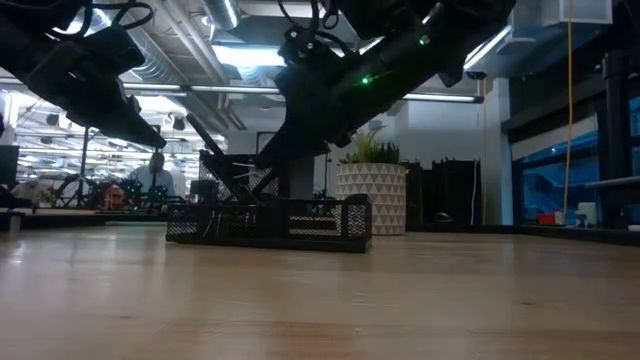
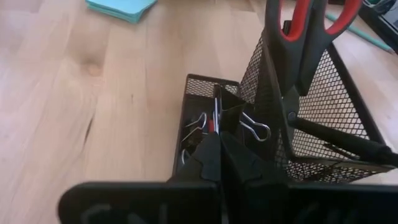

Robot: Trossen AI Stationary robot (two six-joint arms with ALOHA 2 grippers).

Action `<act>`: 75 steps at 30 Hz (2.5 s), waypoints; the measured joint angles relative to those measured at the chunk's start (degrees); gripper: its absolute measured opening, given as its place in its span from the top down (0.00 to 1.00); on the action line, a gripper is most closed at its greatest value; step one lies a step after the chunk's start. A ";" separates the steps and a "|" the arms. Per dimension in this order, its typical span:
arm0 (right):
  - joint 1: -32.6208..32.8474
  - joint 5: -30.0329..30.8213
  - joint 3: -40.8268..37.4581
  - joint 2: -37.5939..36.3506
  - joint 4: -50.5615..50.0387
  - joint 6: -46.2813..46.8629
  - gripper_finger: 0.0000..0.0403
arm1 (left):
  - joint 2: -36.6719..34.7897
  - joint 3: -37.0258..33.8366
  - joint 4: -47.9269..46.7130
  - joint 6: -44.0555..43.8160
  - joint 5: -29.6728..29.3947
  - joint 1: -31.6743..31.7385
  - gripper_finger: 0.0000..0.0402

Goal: Pick and place office supplies into organizer
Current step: Put the binder clip into the bottom left section of the desk organizer, then put the pencil into the top left section of the desk organizer

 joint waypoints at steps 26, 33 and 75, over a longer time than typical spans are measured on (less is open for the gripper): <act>-0.44 -0.07 0.02 3.04 -0.32 2.04 0.97 | 0.01 0.00 0.07 0.02 -0.33 0.00 0.77; -0.48 0.09 0.02 3.04 -0.35 1.30 0.92 | 0.02 0.00 0.07 0.02 -0.36 0.00 0.77; -1.68 -10.39 -31.99 -39.53 -10.31 -1.70 0.66 | 1.06 9.43 -1.07 1.41 -12.34 3.56 0.66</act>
